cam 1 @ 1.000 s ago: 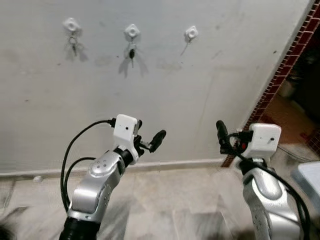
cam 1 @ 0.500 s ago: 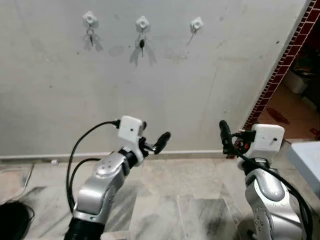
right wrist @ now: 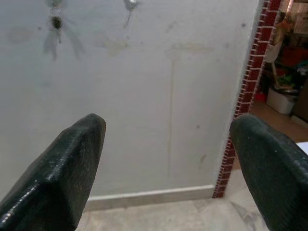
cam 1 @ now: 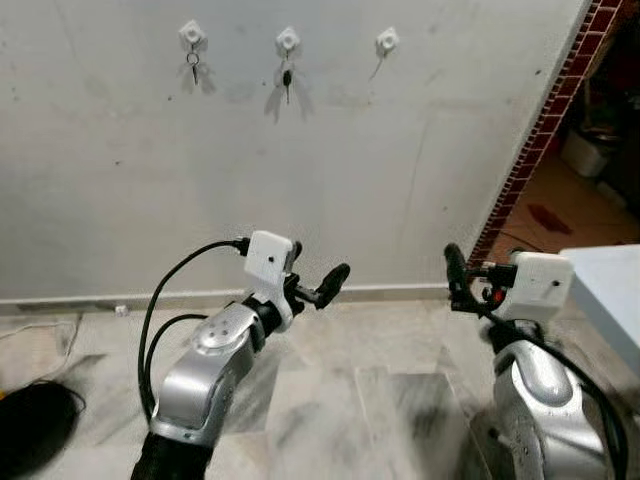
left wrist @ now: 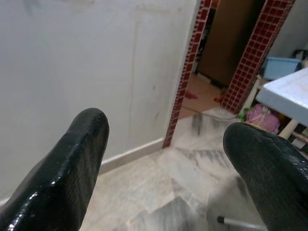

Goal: Hang keys on a hook

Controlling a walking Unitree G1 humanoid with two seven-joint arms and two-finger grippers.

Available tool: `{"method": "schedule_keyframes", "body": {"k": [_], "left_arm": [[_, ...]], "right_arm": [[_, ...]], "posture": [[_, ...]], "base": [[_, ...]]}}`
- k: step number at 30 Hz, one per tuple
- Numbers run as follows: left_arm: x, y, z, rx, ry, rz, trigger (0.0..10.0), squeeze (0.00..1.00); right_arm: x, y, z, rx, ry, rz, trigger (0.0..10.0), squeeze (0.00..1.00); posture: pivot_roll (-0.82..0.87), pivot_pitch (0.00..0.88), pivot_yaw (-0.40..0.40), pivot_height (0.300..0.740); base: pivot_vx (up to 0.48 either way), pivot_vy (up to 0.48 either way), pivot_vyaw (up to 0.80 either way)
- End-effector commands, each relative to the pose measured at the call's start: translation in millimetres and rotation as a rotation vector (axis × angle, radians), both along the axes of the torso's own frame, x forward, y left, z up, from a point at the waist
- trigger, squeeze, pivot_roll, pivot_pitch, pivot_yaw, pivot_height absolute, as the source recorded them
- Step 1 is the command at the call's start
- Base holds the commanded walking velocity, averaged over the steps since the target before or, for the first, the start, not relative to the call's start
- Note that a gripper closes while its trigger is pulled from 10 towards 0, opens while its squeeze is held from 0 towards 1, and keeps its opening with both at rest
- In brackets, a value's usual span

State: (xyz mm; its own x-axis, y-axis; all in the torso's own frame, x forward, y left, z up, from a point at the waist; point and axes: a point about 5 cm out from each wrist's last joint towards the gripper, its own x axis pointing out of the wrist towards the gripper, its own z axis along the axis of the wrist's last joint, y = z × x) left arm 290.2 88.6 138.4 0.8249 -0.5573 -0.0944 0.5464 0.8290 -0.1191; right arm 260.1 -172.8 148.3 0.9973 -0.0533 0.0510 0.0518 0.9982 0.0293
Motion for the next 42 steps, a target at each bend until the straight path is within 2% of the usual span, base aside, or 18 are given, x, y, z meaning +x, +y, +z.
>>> {"method": "schedule_keyframes", "body": {"k": [1,8,18,27,42], "left_arm": [[0.5,-0.5,3.6,0.005,-0.020,-0.007,10.0,0.00],[3.6,4.0,6.4,-0.007,-0.042,0.028,10.0,0.00],[3.1,1.2,7.2,-0.038,-0.041,0.013,10.0,0.00],[4.0,3.4,6.7,-0.032,-0.042,0.029,10.0,0.00],[5.8,7.8,4.2,-0.030,-0.028,0.047,10.0,0.00]], "right_arm": [[-0.2,-1.1,4.3,-0.008,-0.016,-0.006,10.0,0.00],[-1.8,-3.1,8.8,-0.006,-0.037,-0.017,10.0,0.00],[-2.2,-3.2,7.2,-0.025,-0.024,-0.014,10.0,0.00],[-2.8,-2.9,7.4,-0.028,-0.026,-0.005,10.0,0.00],[-5.7,-3.6,2.9,-0.034,-0.010,-0.009,10.0,0.00]], "posture": [[0.07,0.000,-0.048,0.740],[0.06,0.000,-0.055,0.740],[0.06,0.000,-0.053,0.740],[0.06,0.000,-0.057,0.740],[0.06,0.000,-0.053,0.740]], "base": [[0.000,0.000,0.00],[0.000,0.000,0.00],[0.000,0.000,-0.80],[0.000,0.000,0.00],[0.000,-0.451,0.00]]}}
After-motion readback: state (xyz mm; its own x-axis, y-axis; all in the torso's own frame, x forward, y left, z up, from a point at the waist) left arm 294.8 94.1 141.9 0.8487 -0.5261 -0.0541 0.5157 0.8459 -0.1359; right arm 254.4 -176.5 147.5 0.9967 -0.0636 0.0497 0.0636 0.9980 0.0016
